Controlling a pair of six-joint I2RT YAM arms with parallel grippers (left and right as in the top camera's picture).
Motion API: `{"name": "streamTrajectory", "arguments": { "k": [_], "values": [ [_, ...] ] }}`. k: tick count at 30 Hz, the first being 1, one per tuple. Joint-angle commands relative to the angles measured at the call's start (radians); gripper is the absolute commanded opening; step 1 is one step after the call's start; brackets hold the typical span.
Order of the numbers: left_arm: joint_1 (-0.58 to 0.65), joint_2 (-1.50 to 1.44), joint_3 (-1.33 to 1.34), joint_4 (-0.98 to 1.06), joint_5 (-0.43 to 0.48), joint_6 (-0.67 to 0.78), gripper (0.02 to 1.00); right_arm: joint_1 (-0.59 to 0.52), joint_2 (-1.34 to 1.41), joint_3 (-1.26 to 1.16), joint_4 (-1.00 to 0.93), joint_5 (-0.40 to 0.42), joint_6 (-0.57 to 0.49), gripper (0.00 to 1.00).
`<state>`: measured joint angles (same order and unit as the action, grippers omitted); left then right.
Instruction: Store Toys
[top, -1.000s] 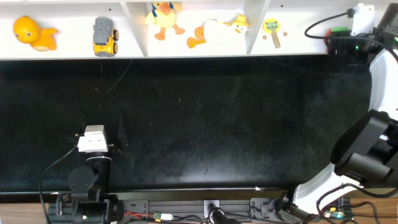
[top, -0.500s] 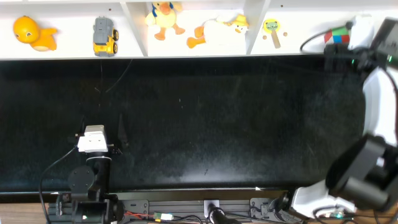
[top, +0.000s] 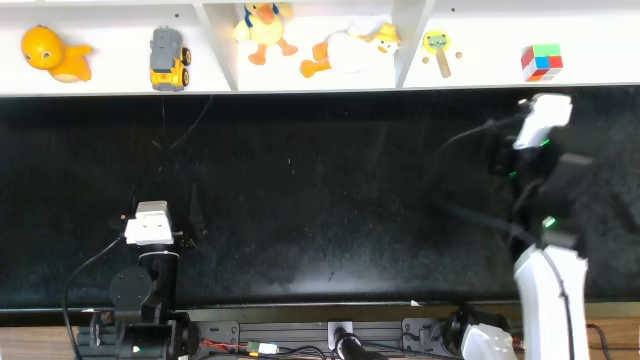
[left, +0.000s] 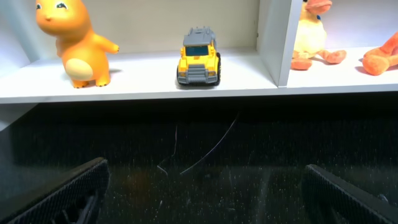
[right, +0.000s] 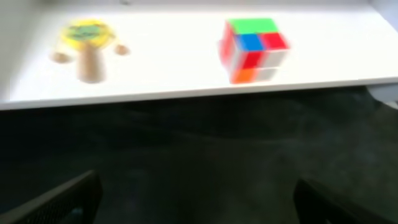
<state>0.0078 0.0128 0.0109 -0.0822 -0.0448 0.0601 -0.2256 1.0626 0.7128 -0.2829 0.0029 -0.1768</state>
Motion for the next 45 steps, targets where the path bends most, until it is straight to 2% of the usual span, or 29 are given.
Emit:
{"name": "streamTrajectory", "arguments": {
  "k": [1, 5, 11, 15, 20, 31, 45],
  "values": [
    [-0.003, -0.010, -0.002, -0.002, 0.002, 0.019, 0.998, 0.188, -0.150, -0.135, 0.030, 0.125, 0.179, 0.996],
    [-0.003, -0.010, -0.002, -0.002, 0.002, 0.019, 0.998, 0.295, -0.270, -0.254, 0.052, 0.183, 0.294, 0.993],
    [-0.003, -0.010, -0.002, -0.002, 0.002, 0.019, 0.996, 0.336, -0.492, -0.478, 0.158, 0.202, 0.304, 0.996],
    [-0.003, -0.010, -0.002, -0.002, 0.002, 0.019, 0.998, 0.336, -0.635, -0.579, 0.157, 0.251, 0.304, 0.996],
    [-0.003, -0.010, -0.002, -0.002, 0.002, 0.019, 0.998, 0.336, -0.781, -0.668, 0.152, 0.253, 0.304, 0.996],
    [-0.003, -0.010, -0.002, -0.002, 0.002, 0.019, 0.996, 0.338, -1.065, -0.708, 0.241, 0.250, 0.304, 0.996],
    [-0.003, -0.010, -0.002, -0.002, 0.002, 0.019, 0.998, 0.325, -1.060, -0.708, 0.220, 0.250, 0.302, 0.996]
  ]
}}
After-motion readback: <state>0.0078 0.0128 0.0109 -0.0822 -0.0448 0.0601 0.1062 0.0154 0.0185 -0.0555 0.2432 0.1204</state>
